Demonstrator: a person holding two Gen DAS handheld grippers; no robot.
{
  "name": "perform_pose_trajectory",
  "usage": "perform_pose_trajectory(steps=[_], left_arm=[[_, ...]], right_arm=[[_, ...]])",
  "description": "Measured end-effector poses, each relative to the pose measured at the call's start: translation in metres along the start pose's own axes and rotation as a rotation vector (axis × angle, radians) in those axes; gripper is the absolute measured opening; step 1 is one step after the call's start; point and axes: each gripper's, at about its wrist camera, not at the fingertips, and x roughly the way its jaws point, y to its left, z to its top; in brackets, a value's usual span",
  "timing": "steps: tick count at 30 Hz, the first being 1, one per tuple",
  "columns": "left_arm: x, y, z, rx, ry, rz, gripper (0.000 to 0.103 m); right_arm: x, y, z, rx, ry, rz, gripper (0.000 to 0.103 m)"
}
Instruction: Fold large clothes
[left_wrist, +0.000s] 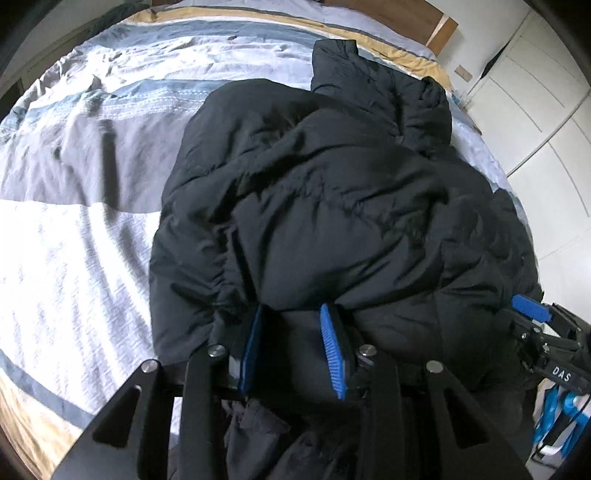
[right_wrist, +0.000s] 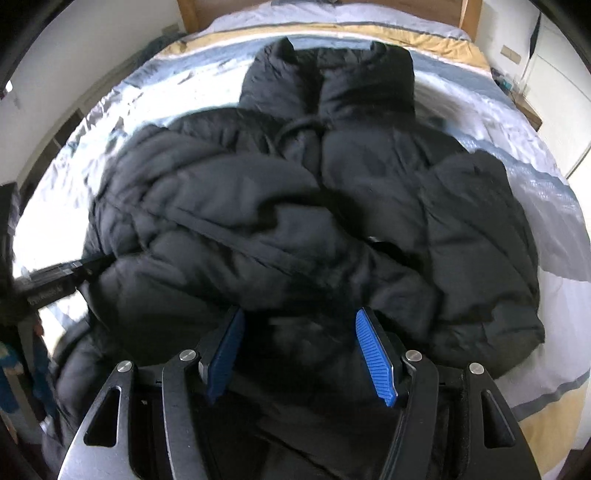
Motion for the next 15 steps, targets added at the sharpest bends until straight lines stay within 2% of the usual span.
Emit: perform_pose_trajectory(steps=[3,8,12,15], left_arm=[[-0.018,-0.012,-0.002,0.045,-0.030,0.069,0.031],[-0.036,-0.029,0.003,0.052,-0.067,0.071,0.032],[-0.030,-0.036,0.003,0.065,-0.066,0.100,0.053],[-0.019,-0.038,0.001,0.069,-0.047,0.110,0.053]], right_arm=[[-0.010,-0.011,-0.004,0.003,0.007,0.012,0.063],[-0.040,-0.006,0.006,-0.056,-0.065,0.019,0.063],[-0.040,0.002,0.012,-0.081,-0.078,0.034,0.063],[-0.021,0.005,0.012,-0.098,-0.047,0.031,0.063]])
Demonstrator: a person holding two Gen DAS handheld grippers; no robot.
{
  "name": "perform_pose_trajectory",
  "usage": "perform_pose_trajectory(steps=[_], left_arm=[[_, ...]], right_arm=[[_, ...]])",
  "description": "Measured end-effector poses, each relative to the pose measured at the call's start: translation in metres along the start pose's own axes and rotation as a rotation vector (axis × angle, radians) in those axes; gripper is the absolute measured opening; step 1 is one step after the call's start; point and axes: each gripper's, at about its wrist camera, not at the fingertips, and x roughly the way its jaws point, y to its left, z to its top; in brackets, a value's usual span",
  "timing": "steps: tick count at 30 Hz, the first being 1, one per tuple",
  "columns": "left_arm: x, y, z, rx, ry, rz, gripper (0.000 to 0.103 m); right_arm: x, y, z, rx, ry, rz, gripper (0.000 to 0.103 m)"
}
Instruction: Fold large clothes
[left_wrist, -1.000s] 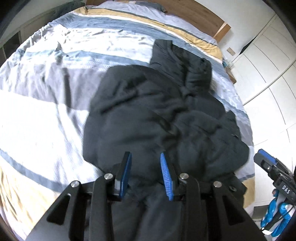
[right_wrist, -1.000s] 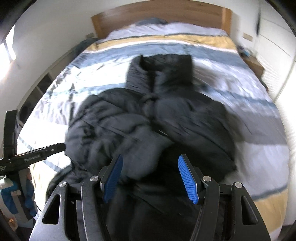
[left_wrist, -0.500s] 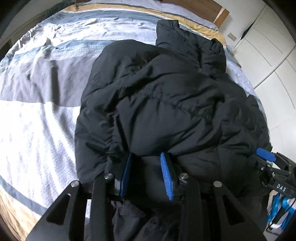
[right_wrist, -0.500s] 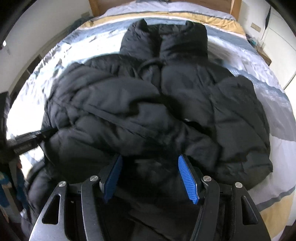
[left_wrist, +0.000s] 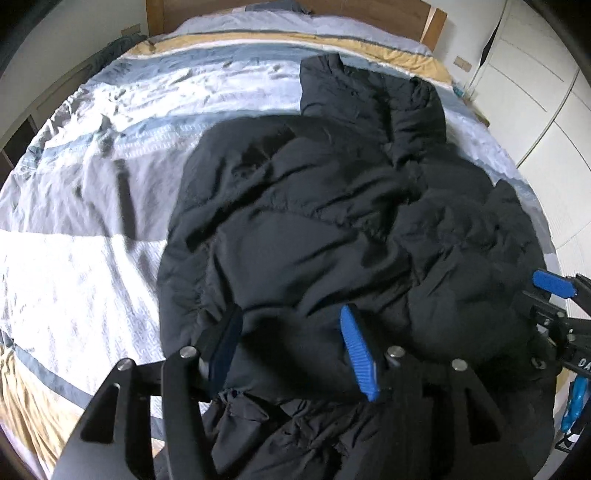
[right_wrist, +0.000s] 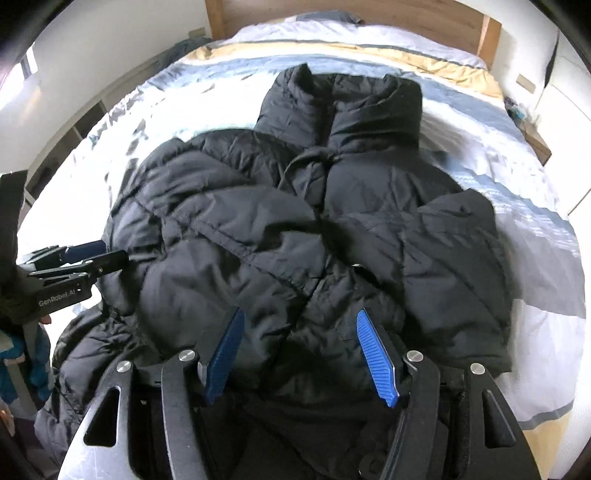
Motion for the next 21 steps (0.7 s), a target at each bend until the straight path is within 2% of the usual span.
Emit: perform_pose_trajectory(steps=[6,21], left_arm=[[0.009,-0.004,-0.008,0.015,0.003,0.034,0.059],[0.030,-0.011,-0.002,0.011,0.021,0.076,0.071]], right_arm=[[0.022,-0.005,-0.010,-0.014,0.032,0.007,0.064],[0.030,-0.025,-0.018,-0.023,0.032,0.071,0.069]])
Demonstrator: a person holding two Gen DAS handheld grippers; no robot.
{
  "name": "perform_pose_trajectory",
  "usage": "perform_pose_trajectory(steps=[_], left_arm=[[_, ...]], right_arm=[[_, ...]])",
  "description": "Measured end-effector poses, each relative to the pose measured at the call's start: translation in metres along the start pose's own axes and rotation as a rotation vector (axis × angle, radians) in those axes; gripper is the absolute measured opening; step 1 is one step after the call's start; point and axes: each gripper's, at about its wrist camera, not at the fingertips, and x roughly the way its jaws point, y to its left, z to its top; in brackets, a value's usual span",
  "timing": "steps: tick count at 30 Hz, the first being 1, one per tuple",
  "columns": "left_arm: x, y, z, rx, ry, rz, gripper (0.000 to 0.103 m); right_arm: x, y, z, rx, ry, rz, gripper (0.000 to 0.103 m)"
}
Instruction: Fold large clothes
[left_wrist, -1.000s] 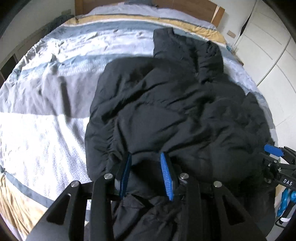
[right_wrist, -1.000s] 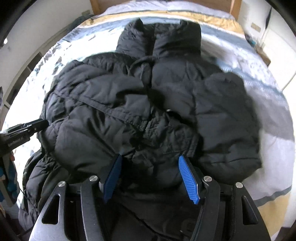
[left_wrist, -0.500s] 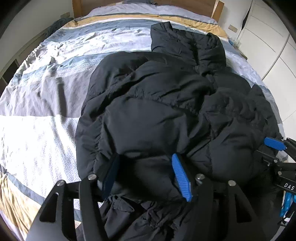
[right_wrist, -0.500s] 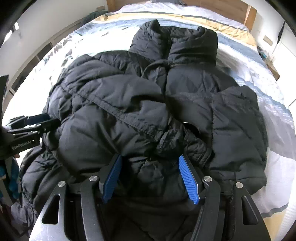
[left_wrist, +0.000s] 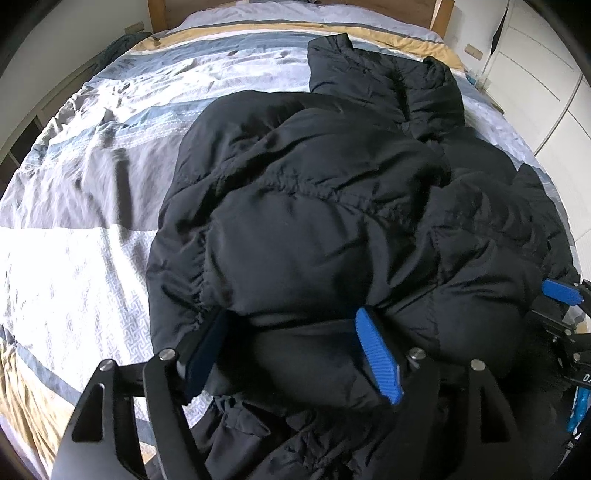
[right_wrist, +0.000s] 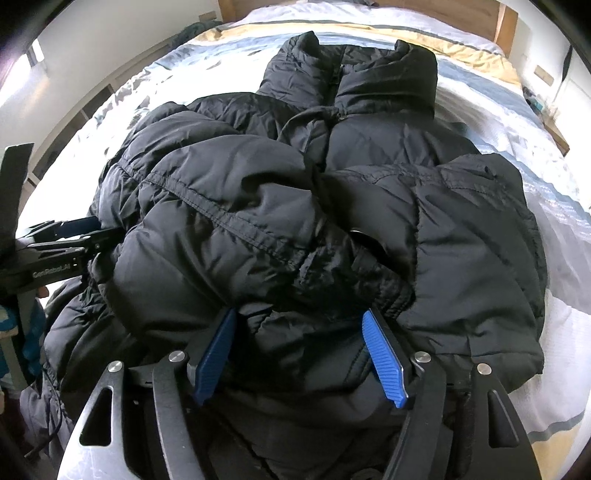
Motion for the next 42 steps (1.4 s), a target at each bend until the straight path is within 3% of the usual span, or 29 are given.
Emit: perform_pose_trajectory(steps=[27,42], left_arm=[[0.013,-0.014,0.005,0.000,0.019,0.106,0.082],[0.002,-0.004,-0.002,-0.001,0.021,0.076,0.082]], right_arm=[[-0.001,-0.013,-0.006,-0.027,-0.014,0.086,0.070],[-0.013,-0.026,-0.016,0.004,-0.006,0.061,0.070]])
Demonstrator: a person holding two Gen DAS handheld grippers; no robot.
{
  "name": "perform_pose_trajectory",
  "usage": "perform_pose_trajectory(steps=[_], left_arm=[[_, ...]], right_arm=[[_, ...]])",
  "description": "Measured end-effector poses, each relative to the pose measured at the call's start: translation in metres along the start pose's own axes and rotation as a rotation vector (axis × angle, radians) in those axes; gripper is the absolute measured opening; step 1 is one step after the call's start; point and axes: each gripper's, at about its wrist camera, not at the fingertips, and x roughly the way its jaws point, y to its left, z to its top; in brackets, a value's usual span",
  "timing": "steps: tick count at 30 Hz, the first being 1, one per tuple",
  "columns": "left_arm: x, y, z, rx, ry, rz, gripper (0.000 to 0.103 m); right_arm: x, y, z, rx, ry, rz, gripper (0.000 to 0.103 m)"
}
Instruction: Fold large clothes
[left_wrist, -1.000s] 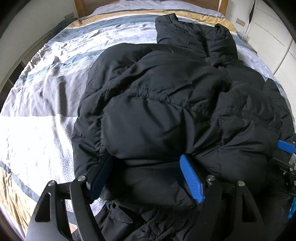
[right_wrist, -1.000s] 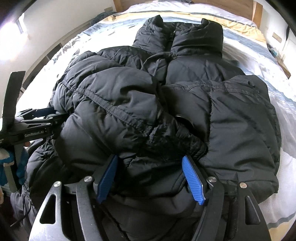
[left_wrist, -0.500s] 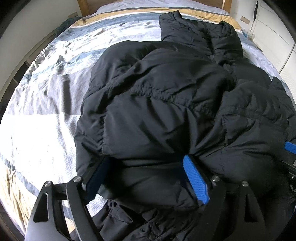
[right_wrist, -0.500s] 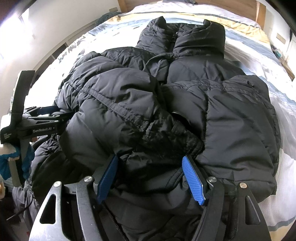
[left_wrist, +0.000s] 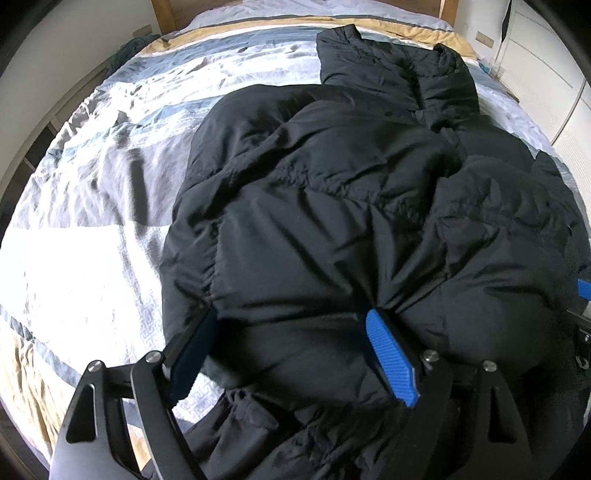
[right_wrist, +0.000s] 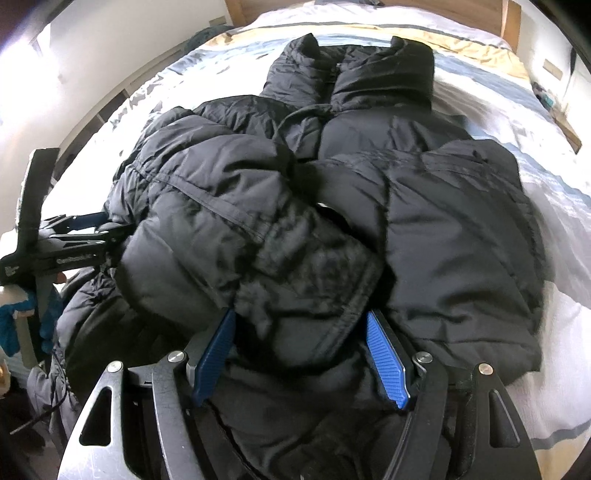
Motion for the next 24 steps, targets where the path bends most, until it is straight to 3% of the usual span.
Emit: perform_pose_trajectory(steps=[8,14,17,21,24], left_arm=[[-0.016,0.020,-0.002,-0.050,-0.019,-0.058,0.082],[-0.032,0.057,0.014,-0.126,-0.052,-0.035,0.082],[-0.038,0.077,0.037,-0.169,-0.077,-0.030,0.082],[-0.035,0.089,0.083,-0.155,-0.120,-0.031,0.082],[-0.024,0.098,0.120,-0.179,-0.138,-0.080,0.082]], right_arm=[[-0.021,-0.020,-0.009,0.038,-0.026,-0.027,0.070],[-0.044,-0.054,-0.001,0.101,-0.076,-0.051,0.071],[-0.052,-0.078,0.014,0.130,-0.111,-0.062,0.071],[-0.050,-0.106,0.051,0.134,-0.162,-0.077,0.071],[-0.041,-0.129,0.088,0.142,-0.203,-0.074,0.072]])
